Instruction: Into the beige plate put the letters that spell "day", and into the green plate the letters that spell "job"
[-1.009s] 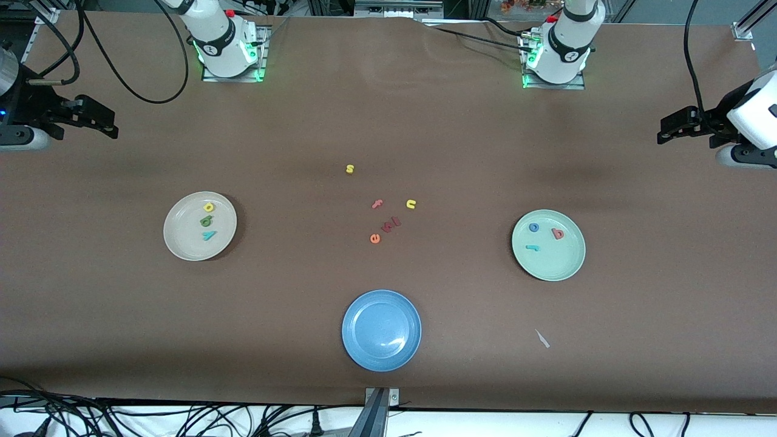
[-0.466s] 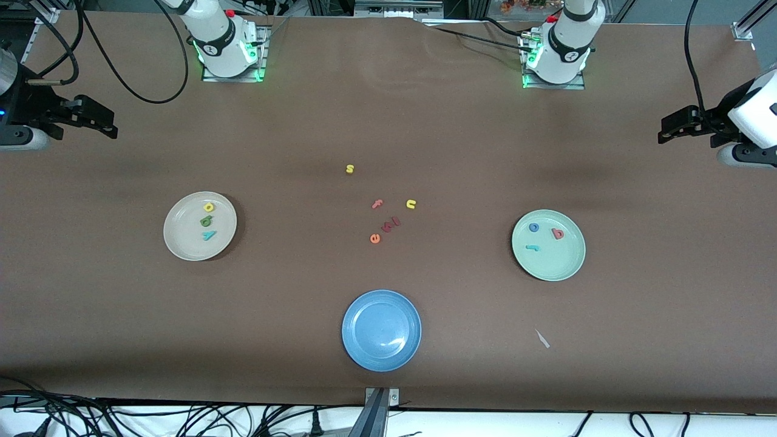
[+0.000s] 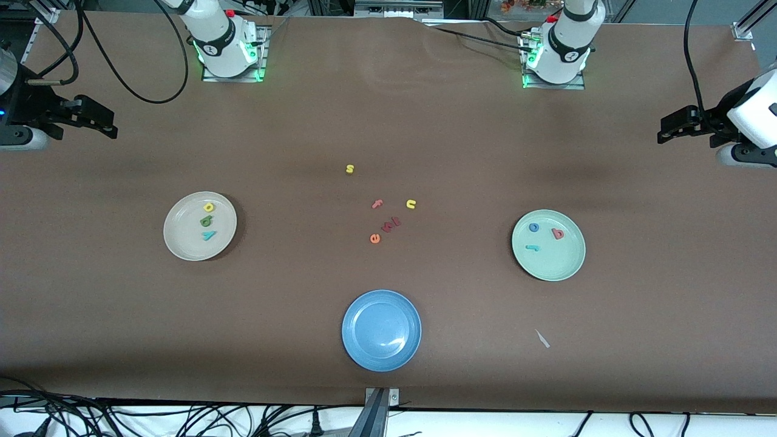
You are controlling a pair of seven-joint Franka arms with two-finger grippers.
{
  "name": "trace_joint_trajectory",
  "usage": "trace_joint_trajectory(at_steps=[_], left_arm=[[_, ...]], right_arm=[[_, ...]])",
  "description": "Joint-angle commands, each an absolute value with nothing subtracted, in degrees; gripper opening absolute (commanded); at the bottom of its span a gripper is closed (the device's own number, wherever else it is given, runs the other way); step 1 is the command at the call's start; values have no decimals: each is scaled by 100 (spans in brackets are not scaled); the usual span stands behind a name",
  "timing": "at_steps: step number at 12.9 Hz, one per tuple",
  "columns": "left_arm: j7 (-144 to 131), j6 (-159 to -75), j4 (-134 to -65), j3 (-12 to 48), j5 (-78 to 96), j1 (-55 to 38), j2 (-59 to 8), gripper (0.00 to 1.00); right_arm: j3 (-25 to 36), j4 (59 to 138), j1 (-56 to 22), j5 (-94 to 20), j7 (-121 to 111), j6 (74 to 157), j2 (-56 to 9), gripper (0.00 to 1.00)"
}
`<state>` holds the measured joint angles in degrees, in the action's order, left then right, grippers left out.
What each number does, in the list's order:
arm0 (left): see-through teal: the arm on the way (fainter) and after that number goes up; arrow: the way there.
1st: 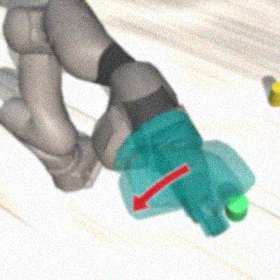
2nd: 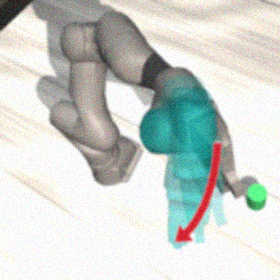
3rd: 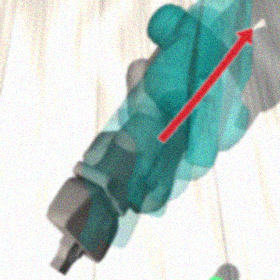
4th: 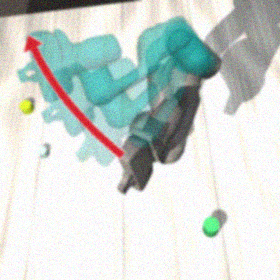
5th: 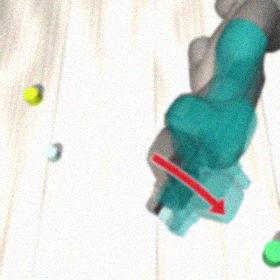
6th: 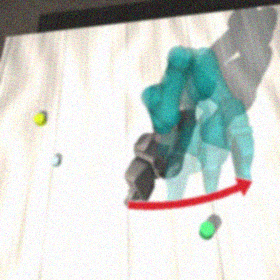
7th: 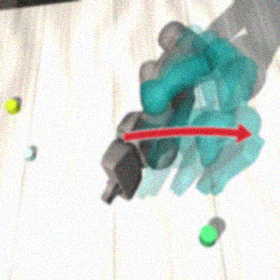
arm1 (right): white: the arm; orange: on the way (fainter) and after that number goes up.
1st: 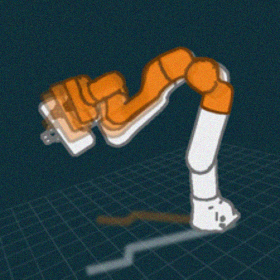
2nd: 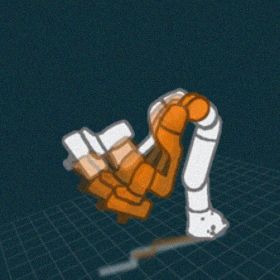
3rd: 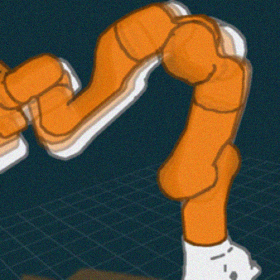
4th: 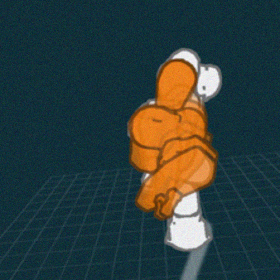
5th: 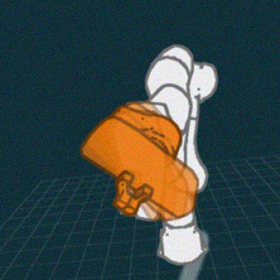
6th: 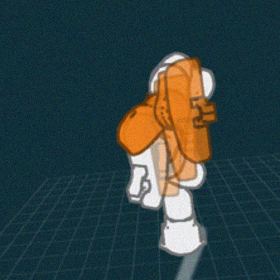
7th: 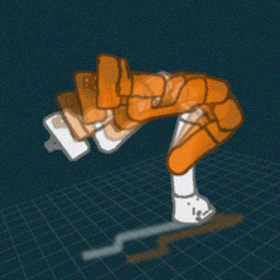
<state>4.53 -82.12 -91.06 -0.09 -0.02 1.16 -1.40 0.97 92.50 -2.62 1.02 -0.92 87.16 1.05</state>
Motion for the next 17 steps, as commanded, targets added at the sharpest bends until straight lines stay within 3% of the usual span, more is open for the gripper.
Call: trace_joint_trajectory(at_steps=[1, 17], left_arm=[[396, -8174, -9123, -53, 132, 97, -53, 100], [220, -8780, -9149, 18, 264, 88, -44, 100]], right_arm=[[35, 9281, -193, 123, -149, 8675, 141, 100], [44, 9290, -193, 123, -149, 8675, 141, 100]])
